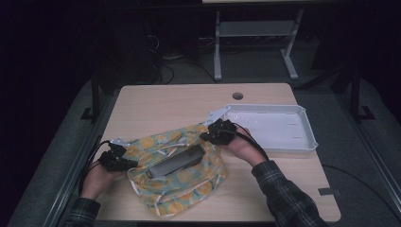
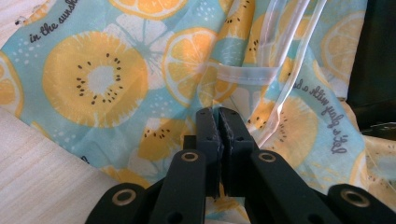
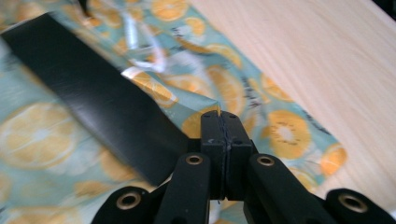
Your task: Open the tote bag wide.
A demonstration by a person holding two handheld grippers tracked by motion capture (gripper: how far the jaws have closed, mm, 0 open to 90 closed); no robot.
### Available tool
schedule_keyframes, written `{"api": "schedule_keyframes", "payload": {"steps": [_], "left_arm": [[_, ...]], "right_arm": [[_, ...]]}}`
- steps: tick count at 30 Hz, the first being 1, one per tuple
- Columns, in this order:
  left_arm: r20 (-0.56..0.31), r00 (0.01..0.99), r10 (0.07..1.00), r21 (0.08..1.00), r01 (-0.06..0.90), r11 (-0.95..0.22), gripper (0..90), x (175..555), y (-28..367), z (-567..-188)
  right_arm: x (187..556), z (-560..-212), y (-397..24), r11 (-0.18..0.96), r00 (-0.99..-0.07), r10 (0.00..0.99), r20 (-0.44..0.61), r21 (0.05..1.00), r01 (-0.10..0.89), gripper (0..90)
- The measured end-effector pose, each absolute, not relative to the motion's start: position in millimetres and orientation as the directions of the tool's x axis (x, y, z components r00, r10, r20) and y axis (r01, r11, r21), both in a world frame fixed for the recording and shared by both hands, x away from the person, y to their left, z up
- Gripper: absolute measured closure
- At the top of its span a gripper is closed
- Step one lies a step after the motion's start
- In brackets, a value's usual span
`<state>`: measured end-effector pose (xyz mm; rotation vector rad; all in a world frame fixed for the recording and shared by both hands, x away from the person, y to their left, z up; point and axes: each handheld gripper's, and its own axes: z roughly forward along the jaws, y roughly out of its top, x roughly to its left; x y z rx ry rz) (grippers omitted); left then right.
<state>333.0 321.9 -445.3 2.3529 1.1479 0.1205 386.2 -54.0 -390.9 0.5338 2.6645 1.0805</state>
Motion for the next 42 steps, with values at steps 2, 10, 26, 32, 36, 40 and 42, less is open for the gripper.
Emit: {"api": "schedule_keyframes", "payload": {"steps": [2, 10, 26, 32, 36, 40, 42], "left_arm": [[-0.141, 0.634, 0.76, 0.487, 0.713, -0.504, 87.0, 332.7, 321.5, -445.3], [-0.132, 0.635, 0.761, 0.48, 0.713, -0.512, 89.3, 333.2, 320.7, -444.7], [-0.041, 0.621, 0.783, 0.46, 0.707, -0.537, 89.5, 339.6, 321.5, -442.3], [-0.055, 0.607, 0.793, 0.475, 0.715, -0.514, 89.3, 342.6, 327.3, -443.7], [-0.096, 0.597, 0.797, 0.499, 0.721, -0.481, 81.7, 341.4, 329.9, -443.3], [-0.119, 0.581, 0.805, 0.55, 0.714, -0.434, 68.4, 338.2, 335.5, -432.8], [-0.125, 0.577, 0.807, 0.577, 0.704, -0.414, 61.0, 336.1, 337.4, -426.3]], "right_arm": [[392.1, -391.6, -54.6, 0.658, -0.9, 0.429, -0.071, 0.707, 0.258, 88.8], [415.5, -409.9, -53.4, 0.676, -0.858, 0.506, -0.081, 0.656, 0.337, 89.1], [411.6, -442.3, -31.6, 0.814, -0.87, 0.471, -0.146, 0.452, 0.365, 89.6], [404.6, -446.4, -30.2, 0.827, -0.886, 0.447, -0.12, 0.434, 0.358, 89.4], [404.4, -444.8, -32.3, 0.821, -0.89, 0.444, -0.104, 0.446, 0.358, 86.1], [405.7, -432.8, -40.9, 0.785, -0.88, 0.469, -0.079, 0.494, 0.374, 74.1], [405.9, -426.4, -46.2, 0.769, -0.877, 0.476, -0.068, 0.516, 0.377, 68.4]]}}
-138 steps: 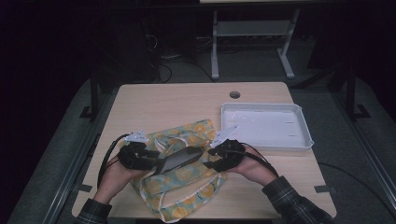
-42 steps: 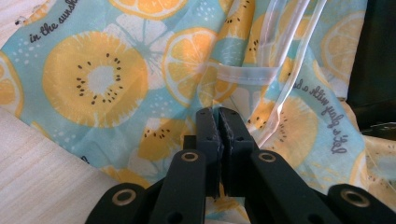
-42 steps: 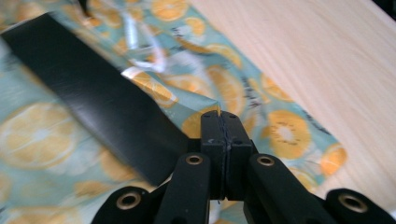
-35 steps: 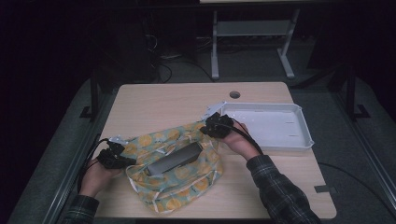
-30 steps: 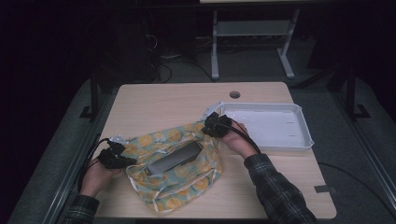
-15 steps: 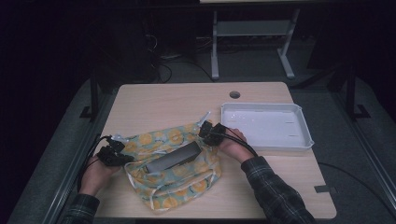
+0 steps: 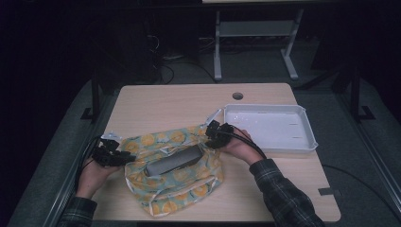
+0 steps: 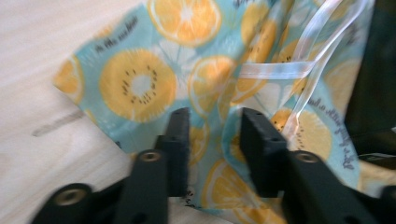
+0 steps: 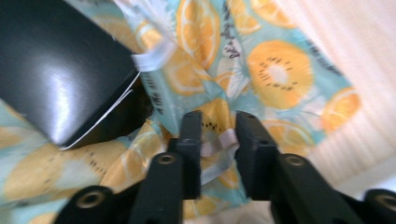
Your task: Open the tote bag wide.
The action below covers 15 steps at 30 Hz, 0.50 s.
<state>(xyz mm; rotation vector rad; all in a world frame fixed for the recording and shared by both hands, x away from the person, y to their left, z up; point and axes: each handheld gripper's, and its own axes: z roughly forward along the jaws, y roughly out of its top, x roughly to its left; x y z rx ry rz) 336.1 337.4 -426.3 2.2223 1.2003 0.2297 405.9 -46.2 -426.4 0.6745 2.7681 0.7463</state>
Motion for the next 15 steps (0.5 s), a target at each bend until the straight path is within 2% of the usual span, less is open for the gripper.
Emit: {"api": "schedule_keyframes", "payload": {"steps": [4, 7, 10, 11, 15], "left_arm": [[-0.165, 0.584, 0.795, 0.638, 0.678, -0.366, 48.2, 330.0, 341.7, -410.2], [-0.175, 0.587, 0.791, 0.666, 0.662, -0.344, 45.0, 325.1, 344.1, -399.8], [-0.172, 0.59, 0.789, 0.693, 0.641, -0.329, 44.8, 316.8, 343.5, -385.6], [-0.174, 0.596, 0.784, 0.697, 0.637, -0.329, 48.0, 314.5, 342.8, -382.1], [-0.172, 0.635, 0.753, 0.712, 0.608, -0.35, 67.8, 299.4, 334.3, -367.7]], "right_arm": [[403.5, -411.0, -58.1, 0.738, -0.873, 0.485, -0.058, 0.563, 0.372, 57.6], [400.6, -400.3, -65.1, 0.713, -0.873, 0.486, -0.048, 0.599, 0.364, 53.4], [396.3, -390.8, -68.7, 0.703, -0.874, 0.483, -0.053, 0.618, 0.351, 53.6], [394.5, -387.9, -69.5, 0.705, -0.878, 0.475, -0.06, 0.623, 0.339, 55.3], [381.2, -379.6, -70.1, 0.713, -0.904, 0.423, -0.058, 0.637, 0.293, 72.0]]}}
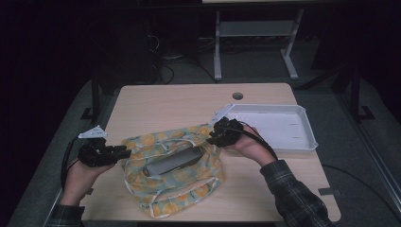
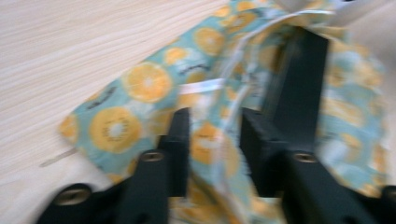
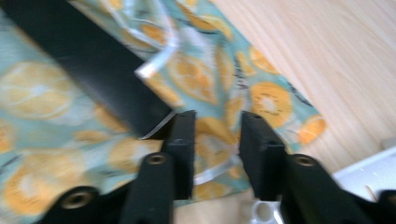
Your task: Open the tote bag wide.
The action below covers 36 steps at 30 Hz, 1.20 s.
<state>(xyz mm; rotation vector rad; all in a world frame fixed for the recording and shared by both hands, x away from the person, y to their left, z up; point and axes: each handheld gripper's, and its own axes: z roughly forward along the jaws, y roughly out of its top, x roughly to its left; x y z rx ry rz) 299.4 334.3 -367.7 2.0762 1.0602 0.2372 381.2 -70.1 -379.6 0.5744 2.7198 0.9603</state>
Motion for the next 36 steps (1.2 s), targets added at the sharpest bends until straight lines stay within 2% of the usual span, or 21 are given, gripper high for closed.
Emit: {"api": "schedule_keyframes", "payload": {"steps": [4, 6, 12, 20, 26, 36], "left_arm": [[-0.169, 0.673, 0.72, 0.708, 0.591, -0.386, 85.1, 277.6, 319.0, -367.5], [-0.167, 0.686, 0.709, 0.698, 0.59, -0.406, 87.9, 268.3, 312.4, -371.6], [-0.163, 0.697, 0.698, 0.629, 0.619, -0.471, 88.1, 249.6, 293.7, -396.4], [-0.163, 0.702, 0.693, 0.469, 0.673, -0.572, 87.4, 257.5, 279.5, -435.1], [-0.11, 0.704, 0.702, 0.425, 0.672, -0.607, 87.5, 261.5, 279.2, -440.3], [-0.07, 0.679, 0.731, 0.429, 0.682, -0.592, 88.5, 280.8, 292.0, -440.6]], "right_arm": [[367.8, -382.1, -70.1, 0.74, -0.928, 0.37, -0.049, 0.619, 0.263, 85.5], [363.7, -388.1, -69.4, 0.756, -0.935, 0.351, -0.05, 0.605, 0.251, 86.6], [360.8, -408.7, -65.6, 0.779, -0.94, 0.339, -0.048, 0.574, 0.252, 88.0], [365.9, -439.8, -51.5, 0.823, -0.946, 0.323, -0.03, 0.503, 0.265, 89.0], [365.0, -448.9, -49.0, 0.836, -0.949, 0.315, -0.016, 0.478, 0.269, 89.3], [346.3, -448.1, -46.3, 0.852, -0.963, 0.27, -0.009, 0.468, 0.234, 89.4]]}}
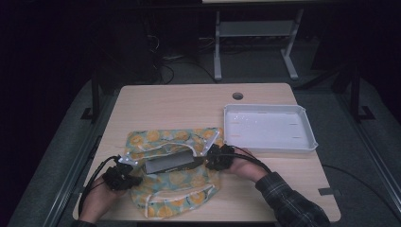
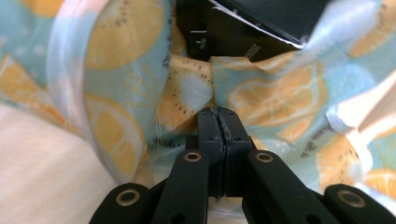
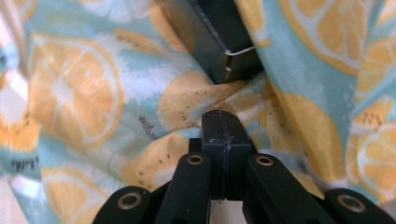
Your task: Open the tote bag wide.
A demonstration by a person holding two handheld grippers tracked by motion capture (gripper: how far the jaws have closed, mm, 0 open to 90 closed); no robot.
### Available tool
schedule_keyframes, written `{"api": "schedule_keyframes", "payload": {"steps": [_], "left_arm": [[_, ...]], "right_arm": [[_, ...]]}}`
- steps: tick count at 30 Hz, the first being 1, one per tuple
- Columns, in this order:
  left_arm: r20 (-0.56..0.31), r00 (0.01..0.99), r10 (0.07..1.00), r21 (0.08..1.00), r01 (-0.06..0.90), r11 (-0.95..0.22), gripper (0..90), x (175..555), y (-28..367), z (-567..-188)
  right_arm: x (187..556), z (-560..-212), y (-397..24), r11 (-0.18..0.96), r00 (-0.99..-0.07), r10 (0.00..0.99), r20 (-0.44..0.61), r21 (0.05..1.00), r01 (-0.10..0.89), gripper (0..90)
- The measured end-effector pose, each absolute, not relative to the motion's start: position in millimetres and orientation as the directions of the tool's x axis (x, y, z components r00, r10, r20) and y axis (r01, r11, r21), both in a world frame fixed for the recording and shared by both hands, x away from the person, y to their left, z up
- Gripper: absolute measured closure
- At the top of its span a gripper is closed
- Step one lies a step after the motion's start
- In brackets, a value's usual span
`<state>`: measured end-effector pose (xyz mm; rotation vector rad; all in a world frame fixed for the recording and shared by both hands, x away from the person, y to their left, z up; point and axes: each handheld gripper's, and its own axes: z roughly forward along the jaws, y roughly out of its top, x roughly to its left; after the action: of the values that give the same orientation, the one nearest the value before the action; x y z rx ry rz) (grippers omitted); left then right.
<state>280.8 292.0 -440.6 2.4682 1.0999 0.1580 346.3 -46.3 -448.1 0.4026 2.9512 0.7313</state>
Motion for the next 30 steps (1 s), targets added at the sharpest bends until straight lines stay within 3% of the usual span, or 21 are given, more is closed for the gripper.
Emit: {"api": "schedule_keyframes", "payload": {"steps": [11, 17, 22, 30], "left_arm": [[-0.062, 0.655, 0.753, 0.468, 0.686, -0.558, 89.3, 307.6, 307.8, -443.3], [-0.074, 0.661, 0.747, 0.467, 0.685, -0.56, 89.2, 306.3, 309.0, -443.1], [-0.081, 0.658, 0.748, 0.474, 0.686, -0.552, 88.4, 304.6, 308.9, -440.5], [-0.095, 0.676, 0.731, 0.562, 0.642, -0.521, 82.6, 284.8, 305.2, -412.1]], "right_arm": [[311.8, -446.9, -35.1, 0.873, -0.984, 0.177, -0.02, 0.466, 0.148, 89.4], [309.8, -418.0, -42.4, 0.823, -0.984, 0.177, 0.0, 0.548, 0.148, 87.5], [312.9, -386.5, -54.0, 0.747, -0.976, 0.219, -0.015, 0.646, 0.158, 76.2], [326.0, -381.5, -48.5, 0.729, -0.957, 0.286, -0.046, 0.658, 0.186, 54.7]]}}
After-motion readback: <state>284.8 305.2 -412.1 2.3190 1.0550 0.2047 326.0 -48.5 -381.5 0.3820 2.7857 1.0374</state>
